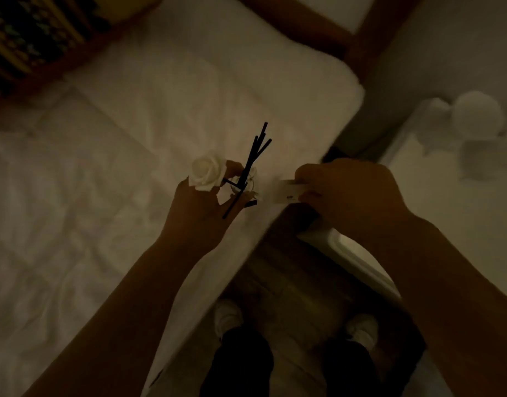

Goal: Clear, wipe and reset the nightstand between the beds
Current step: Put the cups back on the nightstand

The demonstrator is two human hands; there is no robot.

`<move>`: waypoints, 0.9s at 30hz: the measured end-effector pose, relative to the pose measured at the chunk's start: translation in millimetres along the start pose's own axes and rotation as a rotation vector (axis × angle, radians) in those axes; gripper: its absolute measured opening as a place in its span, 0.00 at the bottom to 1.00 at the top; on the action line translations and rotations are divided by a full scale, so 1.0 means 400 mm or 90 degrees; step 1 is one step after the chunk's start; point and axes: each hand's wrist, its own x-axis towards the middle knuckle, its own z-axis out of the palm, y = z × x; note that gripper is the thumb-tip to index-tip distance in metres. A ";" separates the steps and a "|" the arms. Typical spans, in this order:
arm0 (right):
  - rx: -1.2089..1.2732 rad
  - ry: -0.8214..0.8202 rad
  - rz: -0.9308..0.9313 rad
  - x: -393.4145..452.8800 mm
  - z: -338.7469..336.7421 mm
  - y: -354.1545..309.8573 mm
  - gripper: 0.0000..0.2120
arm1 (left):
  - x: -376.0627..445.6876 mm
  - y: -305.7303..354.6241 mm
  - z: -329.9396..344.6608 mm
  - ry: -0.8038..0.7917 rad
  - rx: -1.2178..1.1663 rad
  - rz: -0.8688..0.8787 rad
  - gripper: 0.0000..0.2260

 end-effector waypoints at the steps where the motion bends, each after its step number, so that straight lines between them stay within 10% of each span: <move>1: -0.002 0.003 0.020 -0.038 0.001 0.046 0.09 | 0.012 0.039 0.038 -0.020 0.001 0.009 0.16; 13: 0.014 0.052 0.277 -0.505 0.022 0.570 0.05 | 0.111 0.501 0.551 -0.177 0.021 0.252 0.11; 20: 0.067 0.091 0.371 -0.657 0.104 0.783 0.09 | 0.132 0.684 0.793 -0.290 -0.201 0.177 0.12; 27: 0.095 0.119 0.420 -0.689 0.162 0.917 0.08 | 0.181 0.728 0.997 -0.335 -0.109 0.166 0.08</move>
